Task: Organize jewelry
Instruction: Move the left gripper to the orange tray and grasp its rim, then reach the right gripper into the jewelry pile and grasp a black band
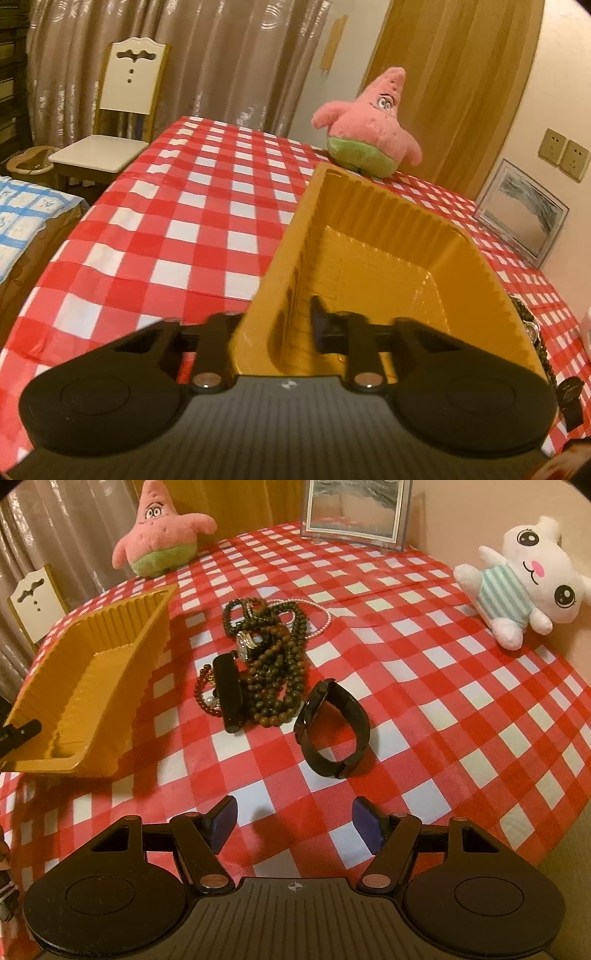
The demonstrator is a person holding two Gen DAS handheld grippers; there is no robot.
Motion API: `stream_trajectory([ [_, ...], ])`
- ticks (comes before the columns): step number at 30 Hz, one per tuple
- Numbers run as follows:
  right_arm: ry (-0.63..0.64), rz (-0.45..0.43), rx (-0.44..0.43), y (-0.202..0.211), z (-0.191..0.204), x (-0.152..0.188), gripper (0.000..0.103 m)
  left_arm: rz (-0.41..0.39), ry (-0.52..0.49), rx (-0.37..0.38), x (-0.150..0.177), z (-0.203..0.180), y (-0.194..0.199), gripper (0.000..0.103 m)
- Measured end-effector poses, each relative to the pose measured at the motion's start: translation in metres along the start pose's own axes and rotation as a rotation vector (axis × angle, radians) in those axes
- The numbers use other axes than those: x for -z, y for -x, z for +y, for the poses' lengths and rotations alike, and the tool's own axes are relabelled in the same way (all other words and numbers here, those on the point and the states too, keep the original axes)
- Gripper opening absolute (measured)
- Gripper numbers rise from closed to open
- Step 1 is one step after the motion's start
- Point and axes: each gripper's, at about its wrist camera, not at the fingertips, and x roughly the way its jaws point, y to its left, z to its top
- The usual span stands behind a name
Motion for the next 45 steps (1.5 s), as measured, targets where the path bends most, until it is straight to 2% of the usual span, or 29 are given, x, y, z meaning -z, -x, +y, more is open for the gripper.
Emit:
stream_trajectory([
  [3,-0.004,0.006,0.010,-0.004,-0.002,-0.002,0.069,-0.004,-0.026,0.026,-0.002,-0.003,-0.002,0.006],
  [7,-0.015,0.003,0.024,-0.006,-0.007,-0.005,0.069,-0.032,-0.135,0.067,-0.005,-0.016,-0.002,0.002],
  [16,-0.044,-0.044,0.057,-0.001,-0.017,-0.011,0.069,-0.087,-0.325,0.140,-0.025,-0.028,-0.007,0.002],
  [23,-0.033,-0.089,0.065,0.005,-0.016,-0.014,0.069,-0.101,-0.460,0.196,-0.040,-0.033,-0.011,0.002],
  [27,-0.025,-0.118,0.051,0.007,-0.015,-0.016,0.069,-0.118,-0.531,0.200,-0.038,-0.037,-0.008,0.002],
  [32,-0.050,-0.172,0.027,0.009,-0.020,-0.020,0.069,-0.131,-0.553,0.201,-0.037,-0.039,-0.004,0.002],
  [42,-0.079,-0.180,0.036,-0.004,-0.035,-0.029,0.068,-0.144,-0.575,0.193,-0.039,-0.044,-0.001,0.002],
  [44,-0.083,-0.180,0.025,-0.007,-0.038,-0.030,0.066,-0.144,-0.575,0.192,-0.039,-0.045,-0.001,0.002],
  [45,-0.080,-0.181,0.021,-0.008,-0.039,-0.030,0.061,-0.144,-0.577,0.193,-0.039,-0.045,-0.001,0.002],
])
